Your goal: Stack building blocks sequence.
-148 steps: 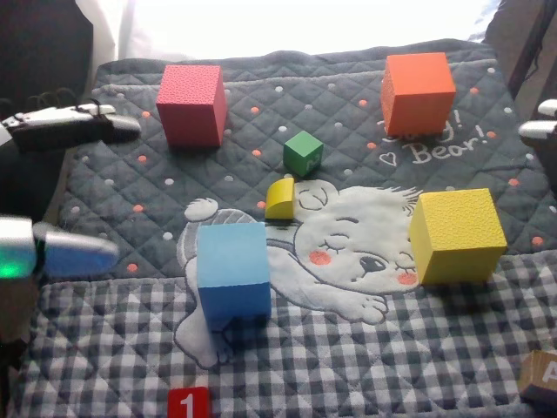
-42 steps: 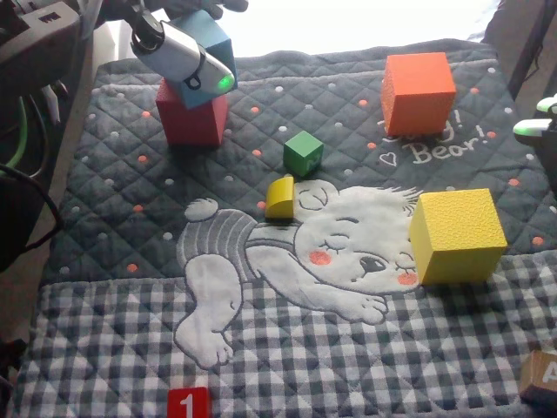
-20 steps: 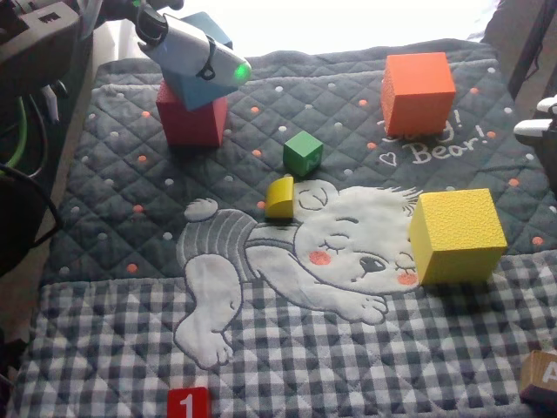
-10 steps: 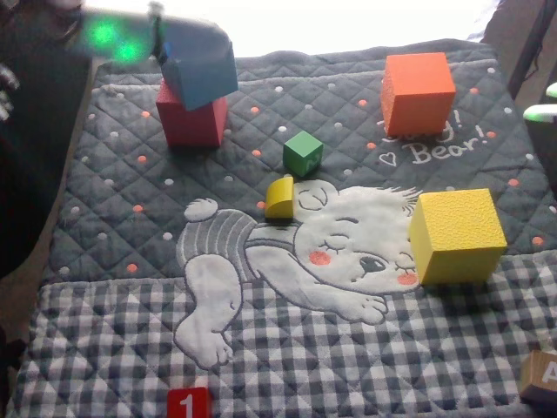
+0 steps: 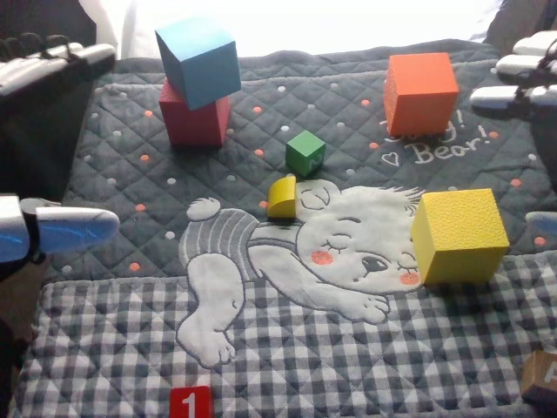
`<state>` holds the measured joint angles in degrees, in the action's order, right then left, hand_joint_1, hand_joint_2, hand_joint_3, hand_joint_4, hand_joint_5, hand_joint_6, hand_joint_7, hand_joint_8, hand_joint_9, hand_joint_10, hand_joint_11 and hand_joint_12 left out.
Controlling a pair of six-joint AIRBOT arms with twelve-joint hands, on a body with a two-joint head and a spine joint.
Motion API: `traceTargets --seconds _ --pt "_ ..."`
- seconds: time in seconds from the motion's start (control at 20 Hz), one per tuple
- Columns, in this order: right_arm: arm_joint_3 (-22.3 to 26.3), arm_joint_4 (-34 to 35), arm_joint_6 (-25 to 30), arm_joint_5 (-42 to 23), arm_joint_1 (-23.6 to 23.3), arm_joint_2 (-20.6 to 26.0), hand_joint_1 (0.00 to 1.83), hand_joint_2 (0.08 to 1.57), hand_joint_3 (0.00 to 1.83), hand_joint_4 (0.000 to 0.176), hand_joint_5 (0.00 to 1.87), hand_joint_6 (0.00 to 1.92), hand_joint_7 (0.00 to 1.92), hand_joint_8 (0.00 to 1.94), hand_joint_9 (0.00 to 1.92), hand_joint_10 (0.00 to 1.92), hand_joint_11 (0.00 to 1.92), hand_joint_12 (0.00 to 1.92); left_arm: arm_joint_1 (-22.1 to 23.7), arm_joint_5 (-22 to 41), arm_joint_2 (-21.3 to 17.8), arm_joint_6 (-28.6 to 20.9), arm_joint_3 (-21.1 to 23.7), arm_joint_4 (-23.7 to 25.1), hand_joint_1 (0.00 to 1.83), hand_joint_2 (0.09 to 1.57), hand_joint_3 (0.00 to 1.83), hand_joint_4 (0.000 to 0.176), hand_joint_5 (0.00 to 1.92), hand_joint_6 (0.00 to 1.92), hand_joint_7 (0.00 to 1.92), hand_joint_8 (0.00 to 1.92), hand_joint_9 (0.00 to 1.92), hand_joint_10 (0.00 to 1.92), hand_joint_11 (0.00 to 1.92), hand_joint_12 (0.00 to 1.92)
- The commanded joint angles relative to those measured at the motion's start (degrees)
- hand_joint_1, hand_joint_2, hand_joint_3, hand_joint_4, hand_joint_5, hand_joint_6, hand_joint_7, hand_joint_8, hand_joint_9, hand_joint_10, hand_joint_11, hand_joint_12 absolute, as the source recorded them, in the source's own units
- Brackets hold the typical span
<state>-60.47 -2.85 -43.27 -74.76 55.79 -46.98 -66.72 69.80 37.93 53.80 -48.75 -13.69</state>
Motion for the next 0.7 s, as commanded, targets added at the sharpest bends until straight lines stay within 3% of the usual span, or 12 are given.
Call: traceTargets --seconds 0.0,0.1,0.15,0.2,0.25,0.3,0.5,0.55,0.65 --pt "-0.44 1.57 0.13 -6.02 -1.12 -0.08 0.67 1.05 0.0 0.176 0.4 0.0 0.39 0.0 0.38 0.0 0.38 0.09 0.03 11.02 -0.44 -0.23 0.23 -0.83 0.55 0.94 0.0 0.138 0.12 0.0 0.12 0.0 0.09 0.01 0.0 0.46" --pt "-1.23 -0.24 0.26 -2.81 -3.18 -1.66 0.64 1.05 0.0 0.176 0.4 0.0 0.37 0.0 0.37 0.0 0.39 0.09 -1.88 12.63 -0.14 -0.33 1.08 -1.82 0.54 0.94 0.0 0.138 0.12 0.0 0.12 0.0 0.08 0.01 0.0 0.39" --pt "-1.8 -1.95 0.8 -0.83 -4.35 -2.64 0.53 1.14 0.03 0.139 0.35 0.0 0.29 0.0 0.27 0.0 0.33 0.05 -2.92 12.88 0.18 -0.77 1.13 -2.41 0.52 0.96 0.0 0.118 0.11 0.0 0.09 0.0 0.07 0.0 0.0 0.32" --pt "-2.14 -3.1 1.21 0.52 -5.1 -3.25 0.48 1.15 0.02 0.124 0.31 0.0 0.27 0.0 0.24 0.0 0.29 0.03 -3.5 12.77 0.25 -1.36 0.98 -2.64 0.51 0.95 0.0 0.115 0.12 0.0 0.12 0.0 0.11 0.0 0.0 0.53" --pt "-2.8 -4.71 2.09 2.25 -6.29 -4.32 0.51 1.15 0.01 0.139 0.27 0.0 0.23 0.0 0.22 0.0 0.27 0.02 -4.35 12.62 0.4 -2.28 0.66 -2.85 0.52 0.95 0.0 0.124 0.12 0.0 0.12 0.0 0.12 0.0 0.0 0.59" --pt "-3.45 -5.51 2.77 3.35 -6.89 -5.23 0.45 1.13 0.0 0.165 0.26 0.0 0.23 0.0 0.25 0.01 0.33 0.05 -4.79 12.64 0.48 -2.73 0.53 -3.09 0.55 0.94 0.0 0.139 0.09 0.0 0.1 0.0 0.12 0.0 0.0 0.64" --pt "-7.34 -9.28 7.56 10.13 -9.33 -9.21 0.53 1.09 0.0 0.176 0.2 0.0 0.22 0.0 0.36 0.01 0.48 0.16 -5.44 12.85 1.25 -3.99 -0.38 -4.39 0.61 0.94 0.0 0.131 0.11 0.0 0.12 0.0 0.14 0.01 0.0 0.63" --pt "-7.41 -9.37 7.56 10.33 -9.33 -9.33 0.56 1.07 0.01 0.176 0.19 0.0 0.21 0.0 0.33 0.01 0.38 0.33 -5.44 12.78 1.41 -4.24 -0.56 -4.44 0.6 0.94 0.0 0.128 0.12 0.01 0.13 0.01 0.14 0.0 0.0 0.62" --pt "-7.94 -9.99 7.56 12.23 -9.4 -10.13 0.6 1.04 0.0 0.176 0.19 0.0 0.22 0.0 0.35 0.0 0.16 0.89 -5.45 12.14 2.44 -5.83 -1.82 -4.67 0.59 0.94 0.0 0.145 0.12 0.0 0.12 0.0 0.12 0.0 0.0 0.57"
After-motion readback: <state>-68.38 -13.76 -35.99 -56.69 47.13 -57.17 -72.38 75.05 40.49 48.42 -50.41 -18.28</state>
